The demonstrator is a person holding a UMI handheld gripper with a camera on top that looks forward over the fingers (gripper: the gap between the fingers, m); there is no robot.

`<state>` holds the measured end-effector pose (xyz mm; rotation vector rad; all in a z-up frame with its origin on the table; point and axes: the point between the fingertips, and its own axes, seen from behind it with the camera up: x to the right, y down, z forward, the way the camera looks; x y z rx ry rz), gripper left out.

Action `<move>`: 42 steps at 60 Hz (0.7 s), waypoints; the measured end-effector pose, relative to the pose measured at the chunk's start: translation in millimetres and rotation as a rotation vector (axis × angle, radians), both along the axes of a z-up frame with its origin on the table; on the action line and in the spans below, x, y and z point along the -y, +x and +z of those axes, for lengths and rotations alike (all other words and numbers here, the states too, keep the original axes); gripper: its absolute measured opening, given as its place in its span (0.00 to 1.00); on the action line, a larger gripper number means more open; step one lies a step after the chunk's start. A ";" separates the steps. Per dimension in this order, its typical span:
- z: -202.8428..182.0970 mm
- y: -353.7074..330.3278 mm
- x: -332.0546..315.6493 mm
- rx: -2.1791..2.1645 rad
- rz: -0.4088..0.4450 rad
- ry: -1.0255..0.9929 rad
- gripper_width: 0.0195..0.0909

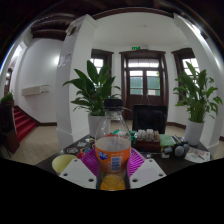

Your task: Pour water

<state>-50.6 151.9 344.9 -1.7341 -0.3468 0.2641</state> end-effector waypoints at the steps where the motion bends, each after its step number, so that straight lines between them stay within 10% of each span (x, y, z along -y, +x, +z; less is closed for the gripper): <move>1: -1.1 -6.0 -3.4 -0.003 0.000 0.001 0.18; 19: -9.9 -38.2 -5.8 -0.016 -0.035 0.027 0.22; 42: -2.2 -52.5 10.7 -0.077 -0.119 -0.042 0.86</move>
